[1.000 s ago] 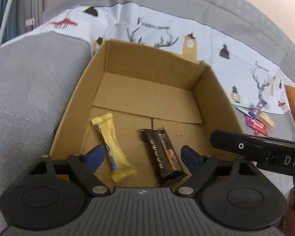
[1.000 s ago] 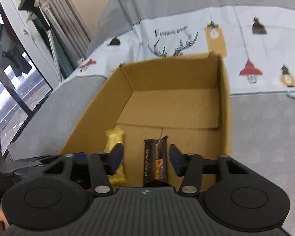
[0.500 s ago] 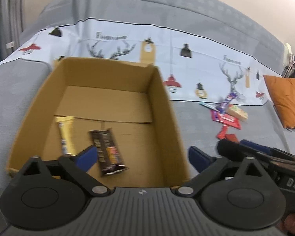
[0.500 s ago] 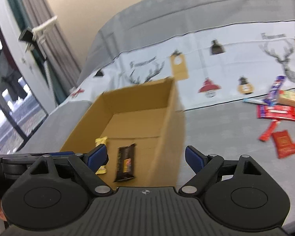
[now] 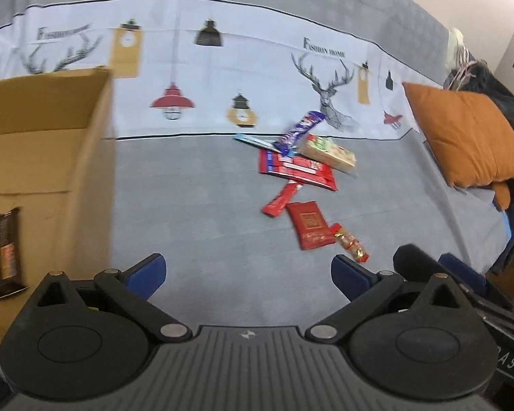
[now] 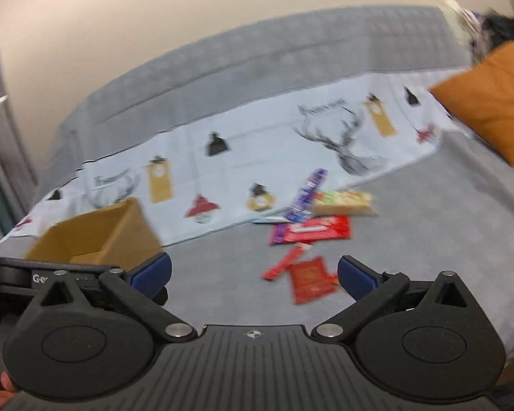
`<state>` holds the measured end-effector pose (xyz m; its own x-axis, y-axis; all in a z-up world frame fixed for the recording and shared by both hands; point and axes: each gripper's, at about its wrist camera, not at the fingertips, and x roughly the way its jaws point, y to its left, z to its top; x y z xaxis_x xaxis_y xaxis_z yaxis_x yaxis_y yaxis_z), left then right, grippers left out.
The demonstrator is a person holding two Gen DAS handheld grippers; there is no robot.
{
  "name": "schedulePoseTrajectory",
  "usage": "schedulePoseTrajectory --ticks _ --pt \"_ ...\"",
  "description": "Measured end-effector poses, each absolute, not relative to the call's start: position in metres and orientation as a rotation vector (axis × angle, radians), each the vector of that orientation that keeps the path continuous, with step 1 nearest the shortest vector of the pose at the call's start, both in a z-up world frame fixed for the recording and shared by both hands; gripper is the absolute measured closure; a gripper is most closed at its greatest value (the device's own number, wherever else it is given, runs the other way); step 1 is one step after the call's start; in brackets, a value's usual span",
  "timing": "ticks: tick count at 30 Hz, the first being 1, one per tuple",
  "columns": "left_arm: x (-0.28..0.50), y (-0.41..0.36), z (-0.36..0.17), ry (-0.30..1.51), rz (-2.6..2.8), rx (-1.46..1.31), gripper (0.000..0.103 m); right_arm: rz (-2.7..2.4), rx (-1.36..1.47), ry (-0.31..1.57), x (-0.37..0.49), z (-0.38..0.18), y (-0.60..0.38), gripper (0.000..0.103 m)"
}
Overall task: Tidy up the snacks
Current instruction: 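Grasp the red square packet with left tool while right tool grasps wrapped candy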
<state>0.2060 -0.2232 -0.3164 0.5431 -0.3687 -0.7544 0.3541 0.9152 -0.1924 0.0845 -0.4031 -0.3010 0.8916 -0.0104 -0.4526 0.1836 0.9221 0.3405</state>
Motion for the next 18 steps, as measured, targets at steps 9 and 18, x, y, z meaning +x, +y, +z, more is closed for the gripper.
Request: schedulePoseTrajectory --ticks 9,18 --pt "0.234 -0.306 -0.359 0.933 -0.483 0.024 0.0 -0.218 0.477 0.545 0.099 -0.34 -0.473 0.001" --pt "0.264 -0.363 -0.404 0.964 -0.512 0.065 0.0 -0.157 0.409 0.654 0.123 -0.372 -0.508 0.001"
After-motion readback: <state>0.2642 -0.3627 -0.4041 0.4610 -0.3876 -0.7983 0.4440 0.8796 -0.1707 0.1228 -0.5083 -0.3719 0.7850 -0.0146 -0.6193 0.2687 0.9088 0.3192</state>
